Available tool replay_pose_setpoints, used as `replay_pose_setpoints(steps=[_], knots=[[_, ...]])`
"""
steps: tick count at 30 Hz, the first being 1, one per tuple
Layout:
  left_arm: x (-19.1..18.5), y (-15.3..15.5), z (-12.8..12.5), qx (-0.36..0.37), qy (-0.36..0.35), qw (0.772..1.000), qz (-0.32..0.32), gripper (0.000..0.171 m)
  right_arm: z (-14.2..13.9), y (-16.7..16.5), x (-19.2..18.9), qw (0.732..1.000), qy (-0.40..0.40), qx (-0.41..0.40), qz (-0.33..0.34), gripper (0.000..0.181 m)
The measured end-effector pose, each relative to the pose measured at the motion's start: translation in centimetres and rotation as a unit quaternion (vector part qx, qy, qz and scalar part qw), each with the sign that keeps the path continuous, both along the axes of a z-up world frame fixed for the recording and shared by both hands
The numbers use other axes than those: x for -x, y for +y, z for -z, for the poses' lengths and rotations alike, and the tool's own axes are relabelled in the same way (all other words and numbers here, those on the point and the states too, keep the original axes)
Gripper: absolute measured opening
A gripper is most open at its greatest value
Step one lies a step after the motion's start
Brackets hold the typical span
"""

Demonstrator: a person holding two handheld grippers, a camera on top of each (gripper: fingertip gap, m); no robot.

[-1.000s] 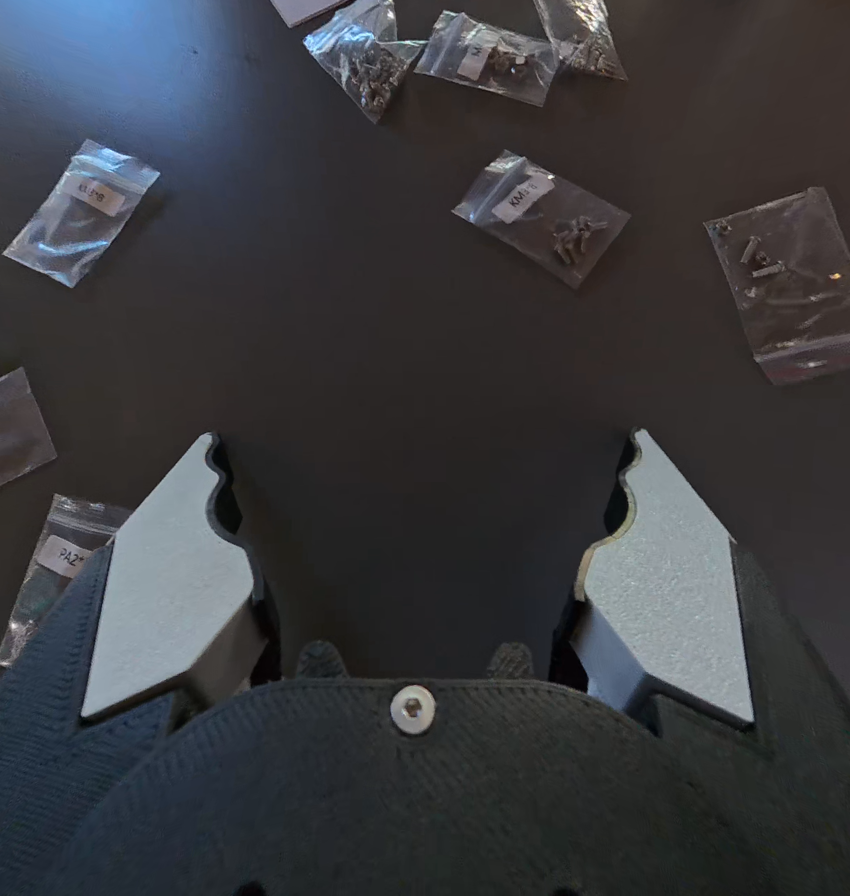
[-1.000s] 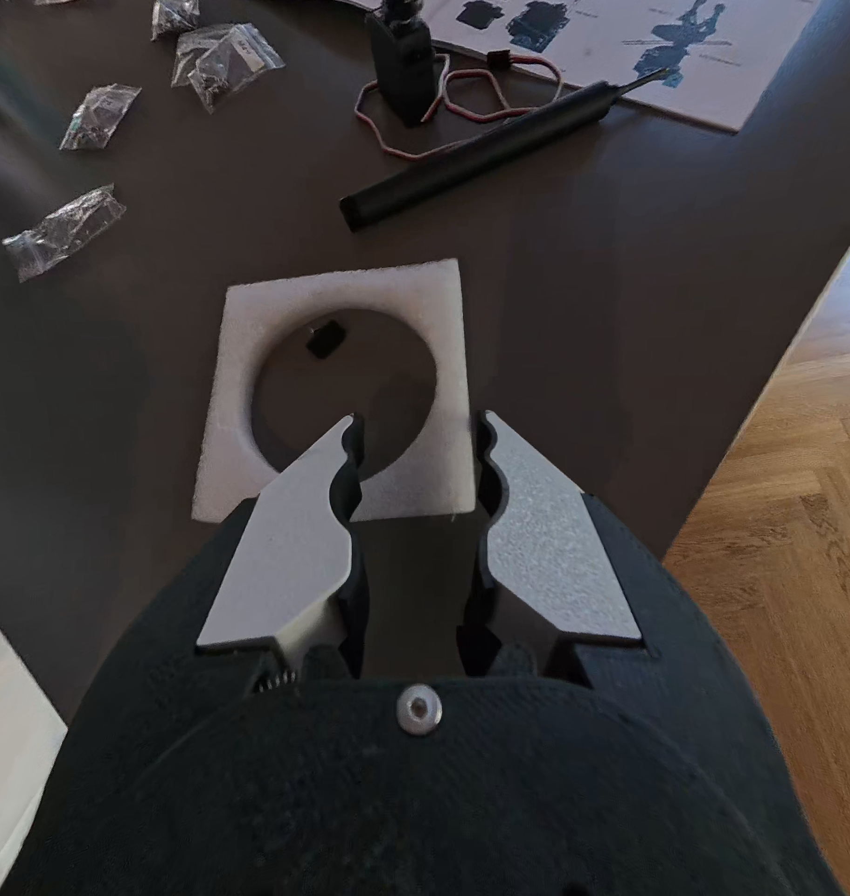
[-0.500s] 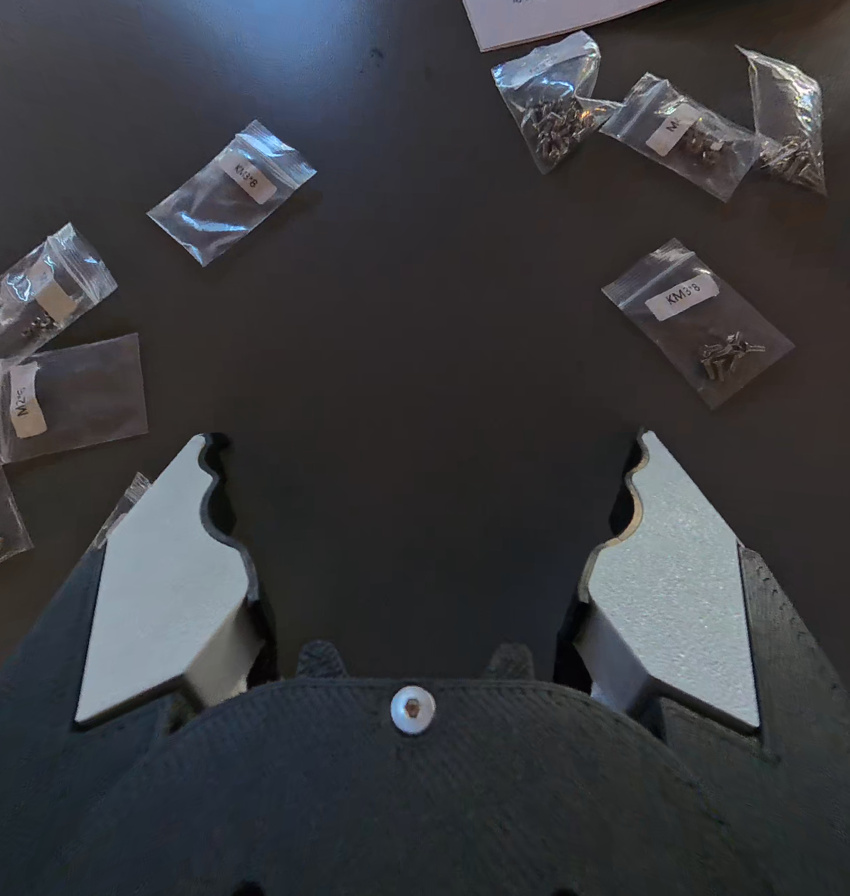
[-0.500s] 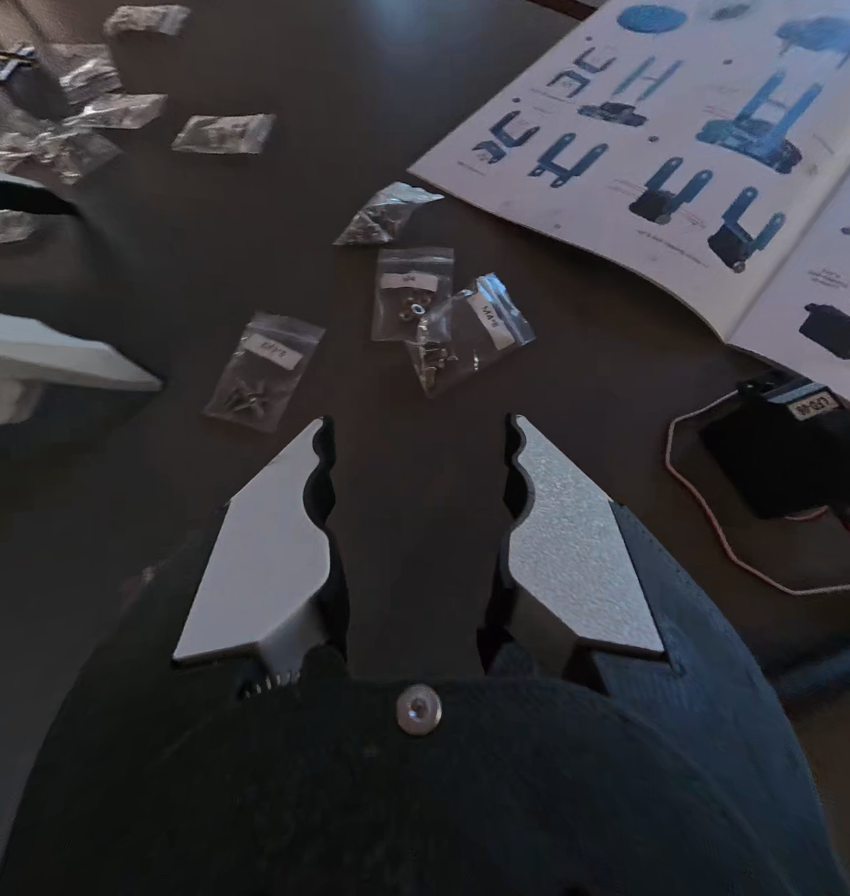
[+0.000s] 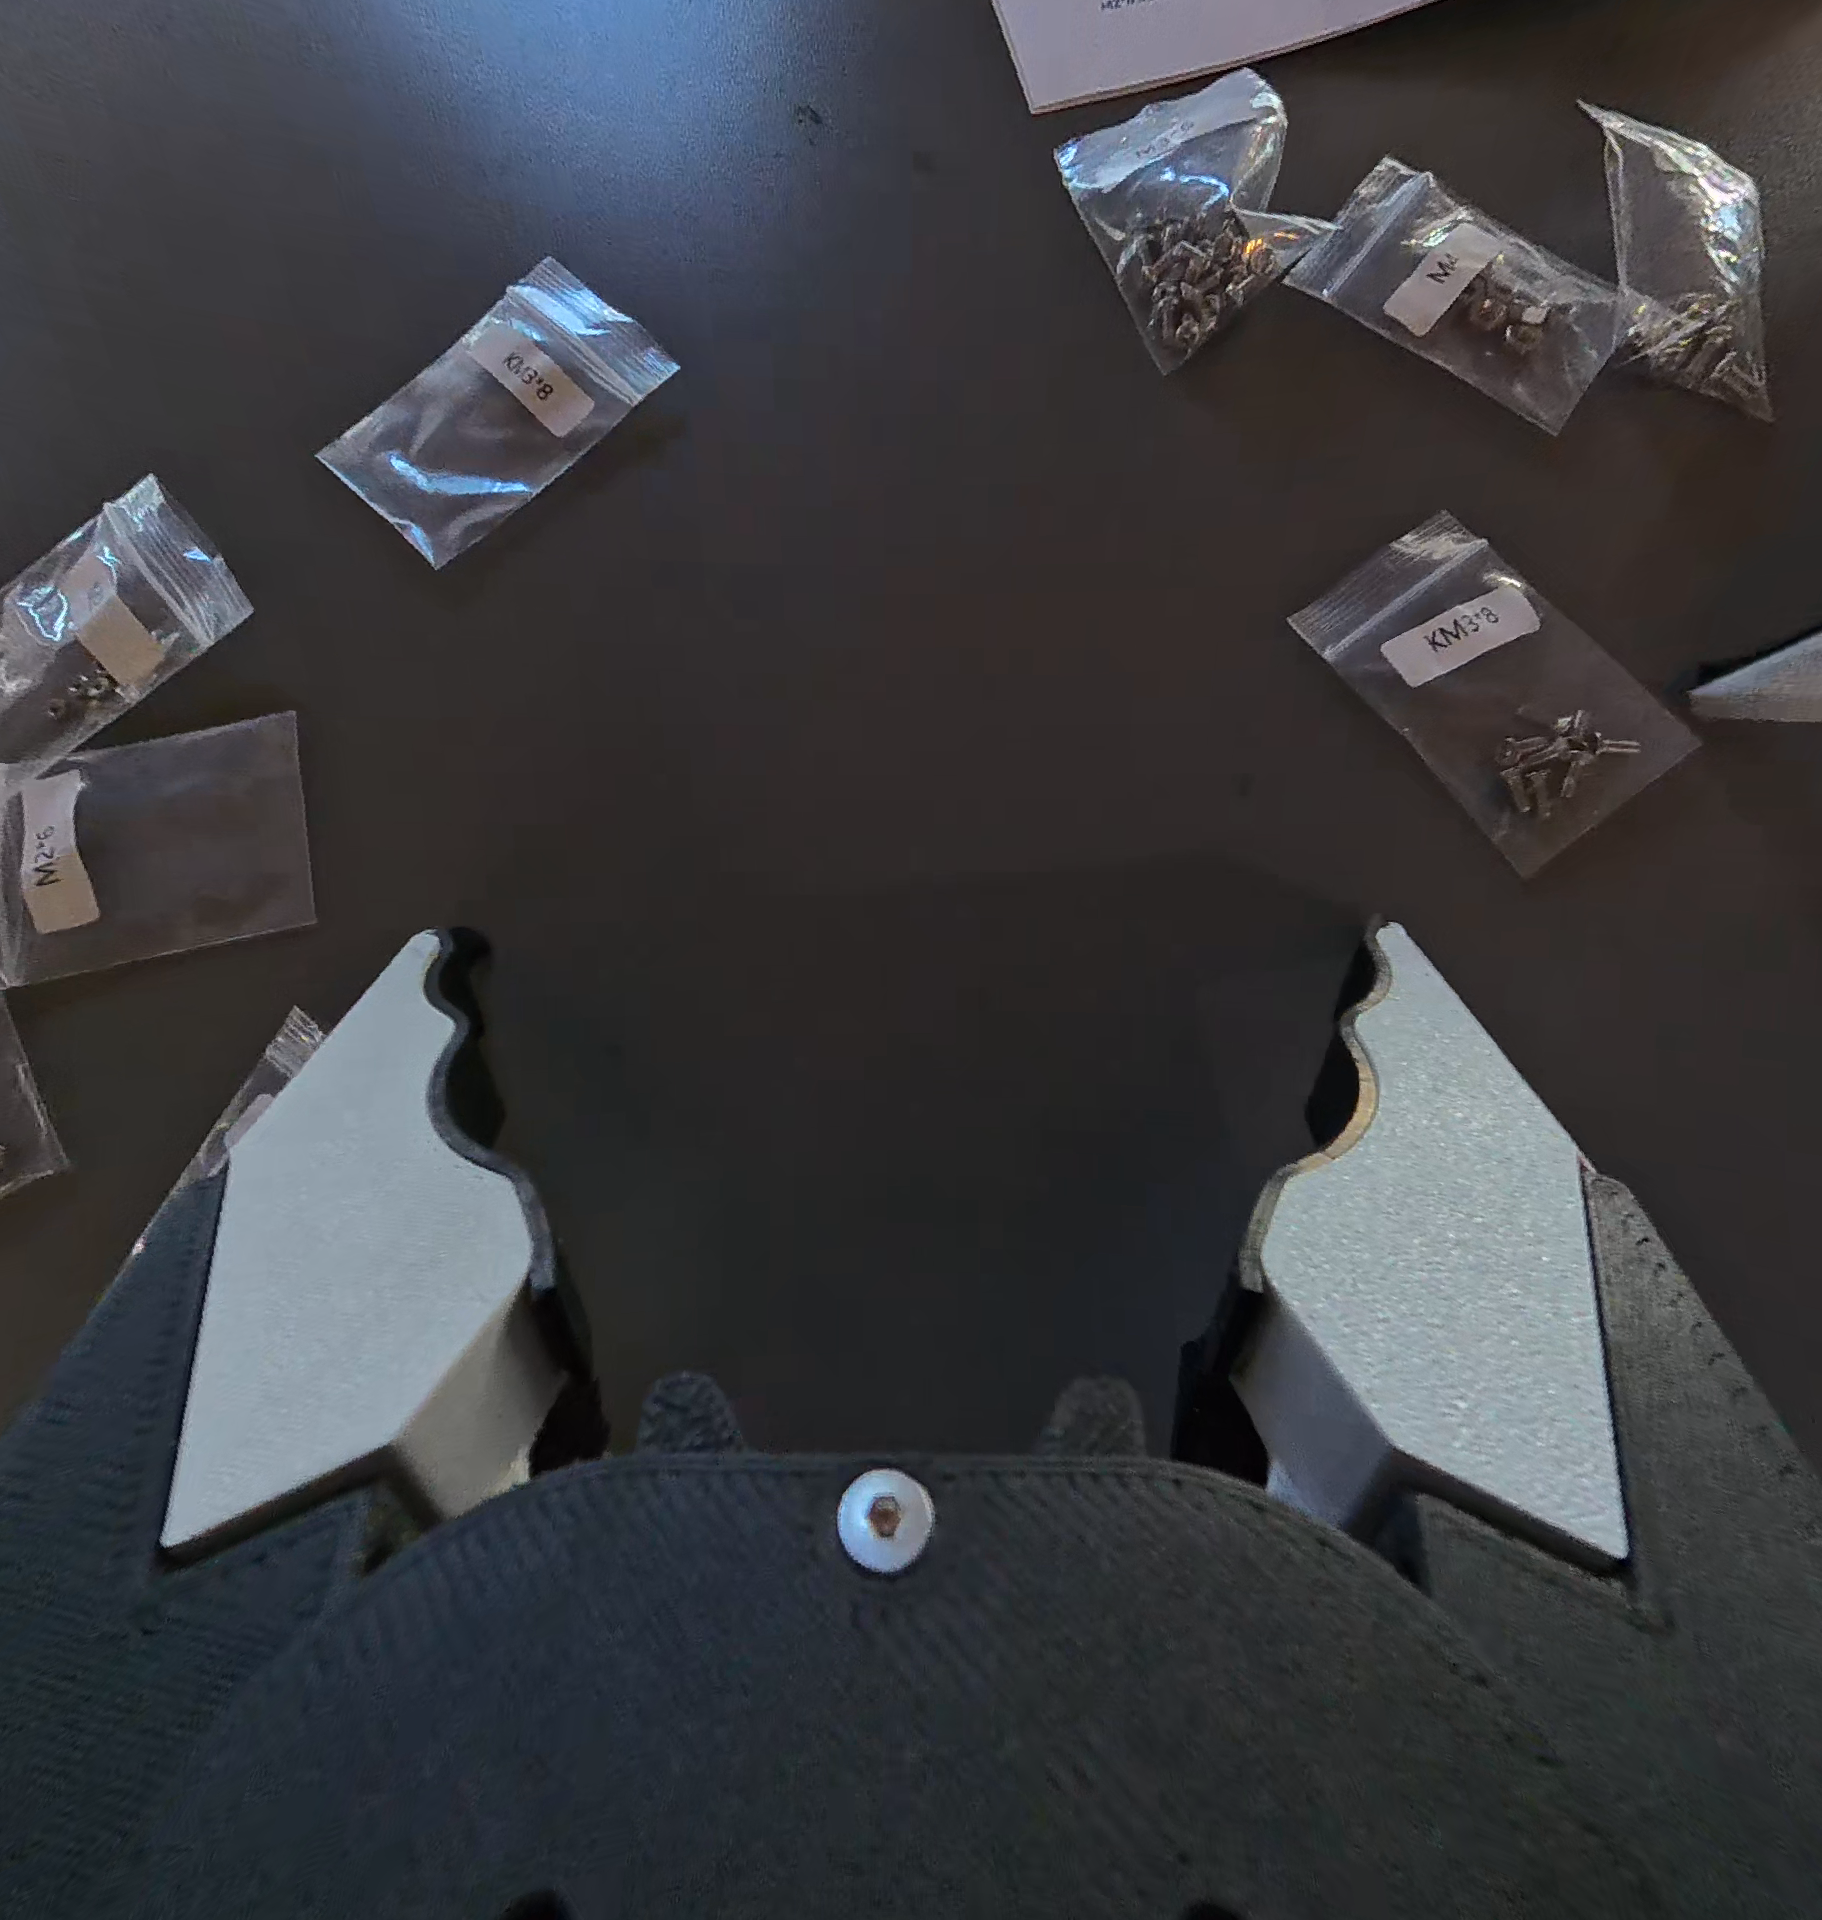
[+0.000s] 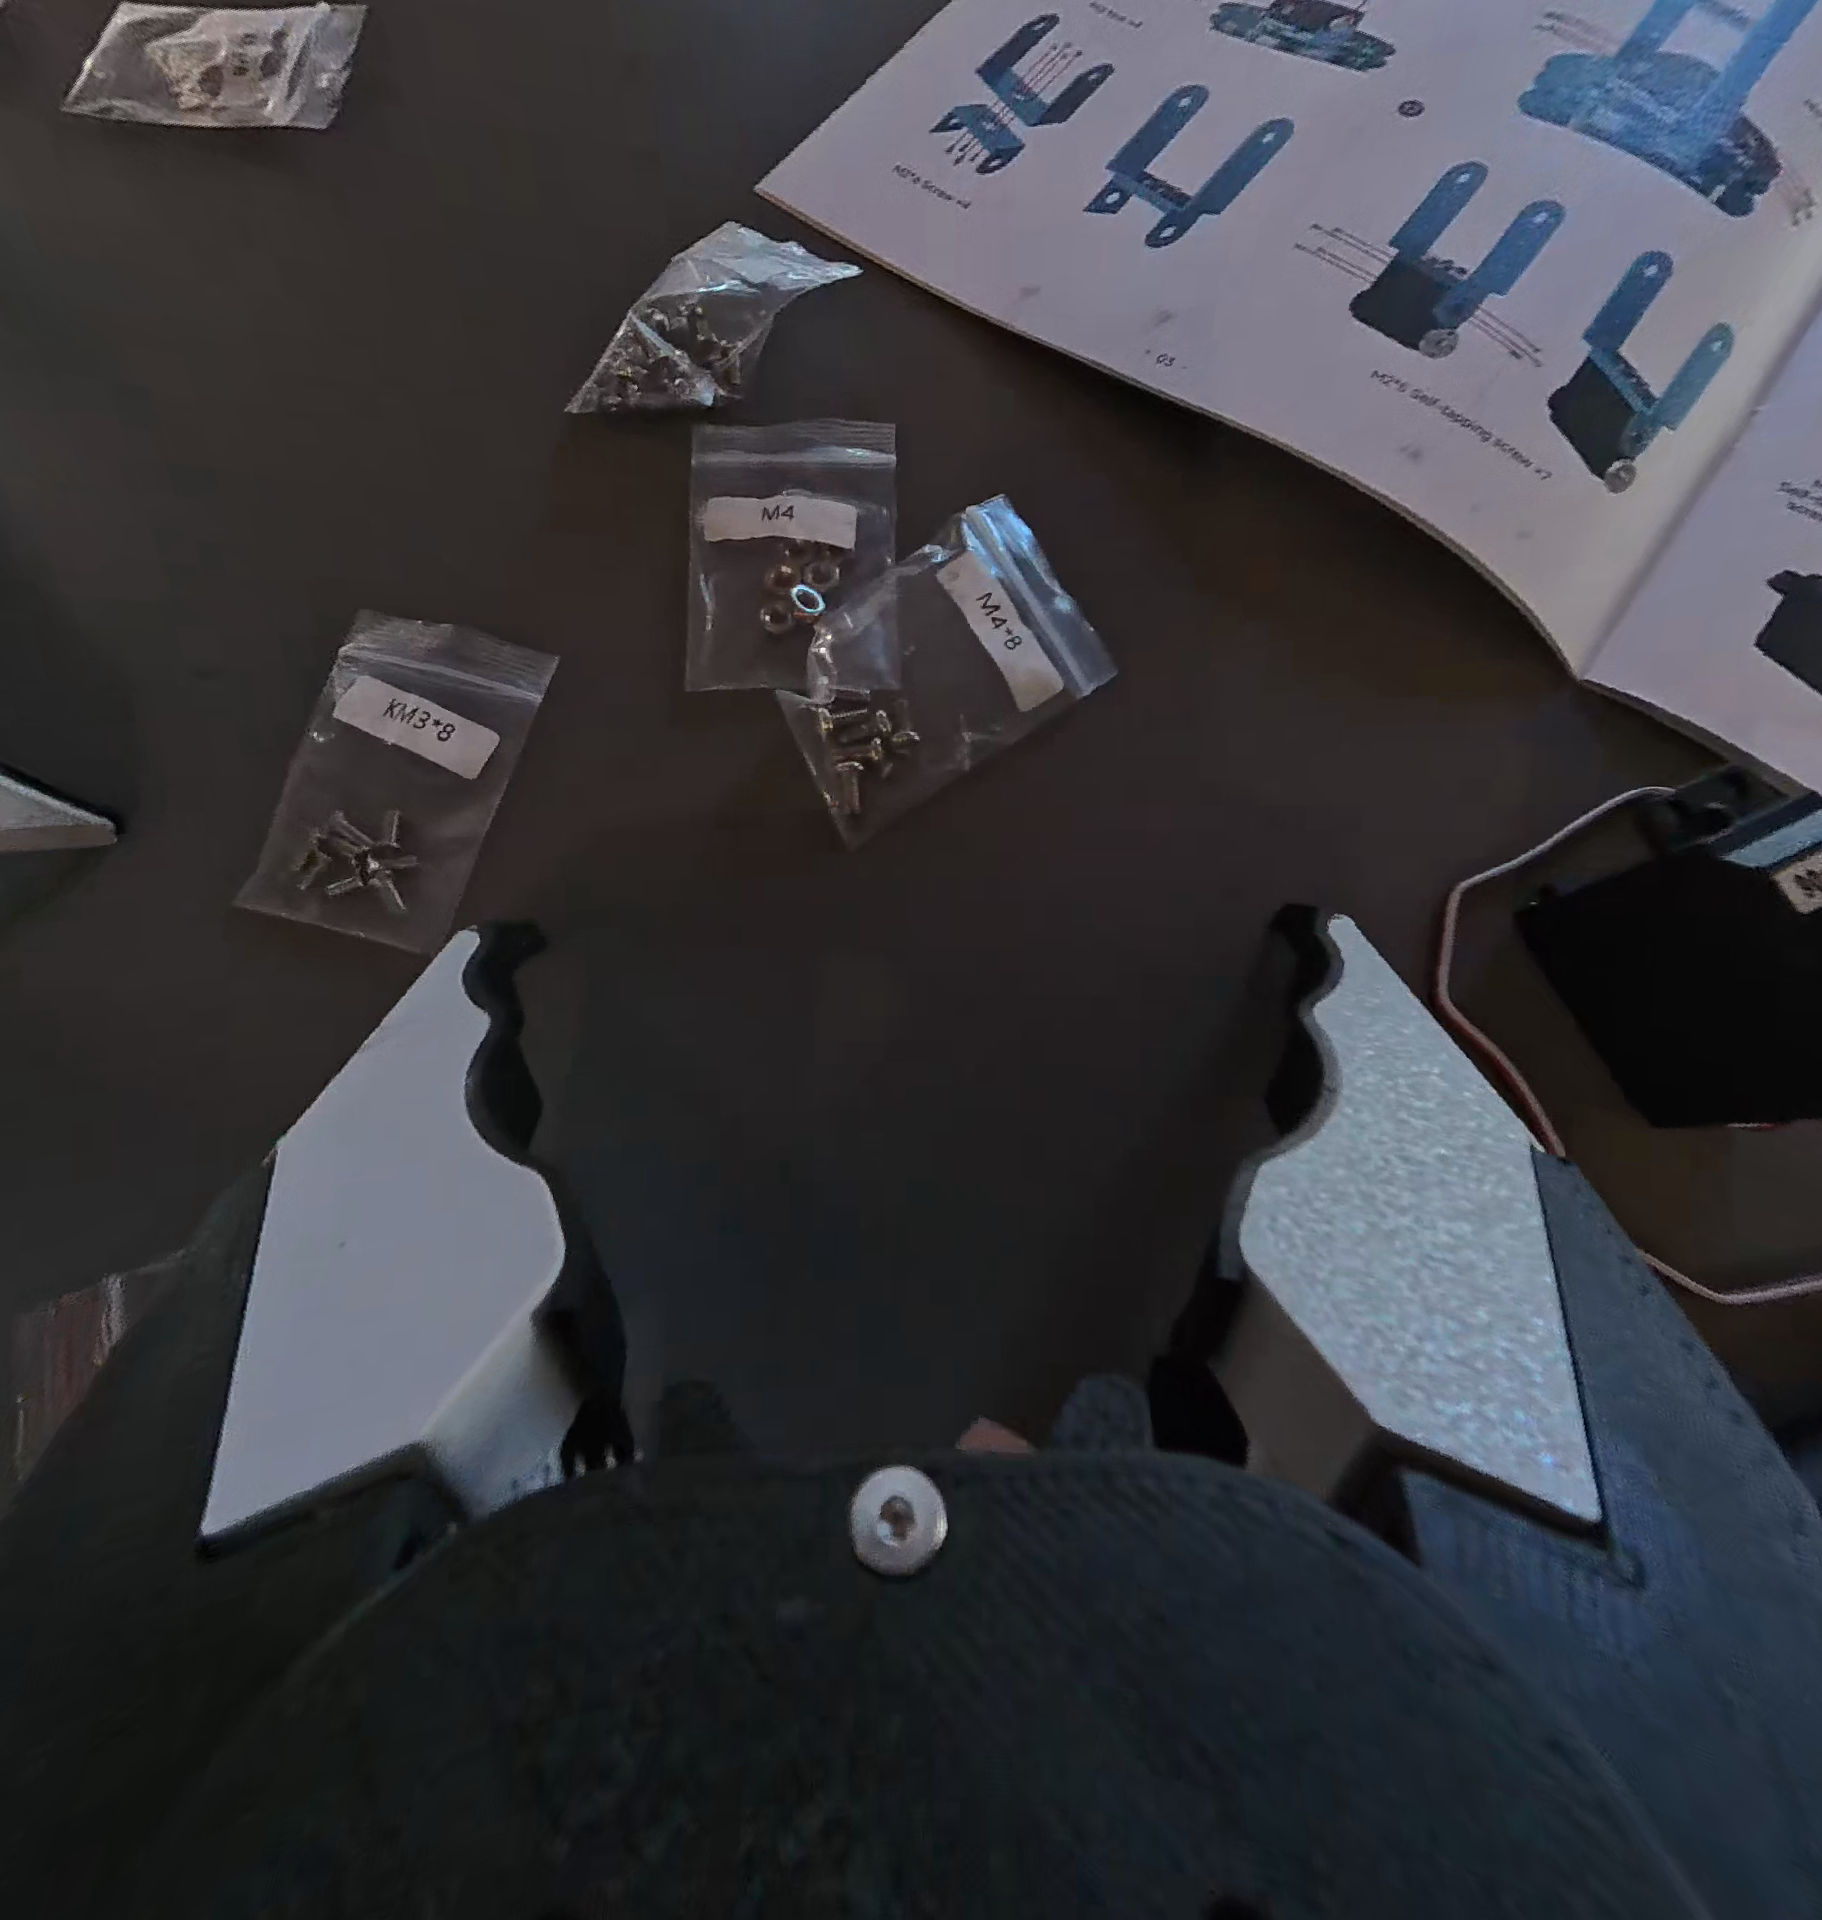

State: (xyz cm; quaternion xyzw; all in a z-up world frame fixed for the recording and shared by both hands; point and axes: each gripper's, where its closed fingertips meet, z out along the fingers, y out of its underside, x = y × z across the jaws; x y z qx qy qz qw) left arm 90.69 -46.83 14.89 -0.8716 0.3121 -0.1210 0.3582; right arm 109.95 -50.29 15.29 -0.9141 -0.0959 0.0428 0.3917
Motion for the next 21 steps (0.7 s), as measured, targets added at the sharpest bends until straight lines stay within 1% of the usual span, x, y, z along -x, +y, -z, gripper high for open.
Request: replay_pose_setpoints(steps=[4, 21], knots=[[0.01, 0.0, 0.01, 0.001, 0.0, 1.0, 0.0, 0.157, -0.03, 0.1, -0.09, 1.0, -0.002, -0.001, 0.01, 0.143], [0.03, -0.01, 0.01, 0.001, 0.0, 1.0, 0.0, 0.157, -0.03, -0.05, 0.0, 1.0, -0.001, 0.0, 0.002, 0.143]])
